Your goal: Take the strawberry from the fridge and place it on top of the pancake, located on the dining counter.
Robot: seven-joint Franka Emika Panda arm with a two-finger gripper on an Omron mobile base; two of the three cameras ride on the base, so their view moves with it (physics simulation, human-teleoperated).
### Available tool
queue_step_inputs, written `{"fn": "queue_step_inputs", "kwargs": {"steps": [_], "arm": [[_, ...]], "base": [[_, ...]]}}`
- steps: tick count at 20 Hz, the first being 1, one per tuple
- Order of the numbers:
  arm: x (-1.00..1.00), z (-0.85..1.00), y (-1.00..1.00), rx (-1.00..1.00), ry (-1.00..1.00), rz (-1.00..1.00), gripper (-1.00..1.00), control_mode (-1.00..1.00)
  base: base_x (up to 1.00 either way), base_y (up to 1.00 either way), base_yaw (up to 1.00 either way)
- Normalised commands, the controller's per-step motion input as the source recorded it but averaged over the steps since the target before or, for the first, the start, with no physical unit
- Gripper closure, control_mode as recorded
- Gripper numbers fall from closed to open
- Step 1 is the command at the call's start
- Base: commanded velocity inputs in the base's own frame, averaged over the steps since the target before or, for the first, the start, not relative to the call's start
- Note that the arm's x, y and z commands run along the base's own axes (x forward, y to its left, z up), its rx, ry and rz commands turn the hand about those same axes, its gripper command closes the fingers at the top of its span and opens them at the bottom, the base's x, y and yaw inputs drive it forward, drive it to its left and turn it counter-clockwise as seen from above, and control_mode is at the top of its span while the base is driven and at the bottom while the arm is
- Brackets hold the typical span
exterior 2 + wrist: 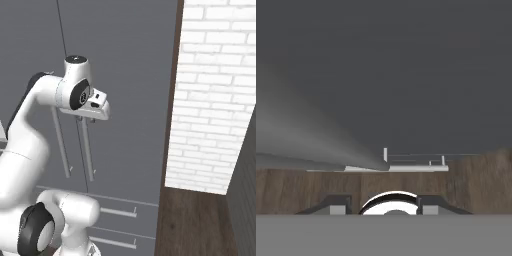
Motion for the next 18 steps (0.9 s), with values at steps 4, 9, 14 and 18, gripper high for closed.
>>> {"fn": "queue_step_inputs", "kwargs": {"steps": [4,9,14,18], "arm": [[-0.54,0.0,0.12,0.0,-0.05,0.06,-1.0,-1.0],[-0.54,0.02,0.15,0.0,-0.16,0.04,-1.0,-1.0],[-0.39,0.1,0.01,-0.03,-0.25,-0.03,-1.0,-1.0],[-0.25,0.04,-0.01,0.0,-0.17,-0.06,-1.0,-1.0]], "base": [[0.0,0.0,0.0],[0.0,0.0,0.0],[0.0,0.0,0.0],[0.0,0.0,0.0]]}}
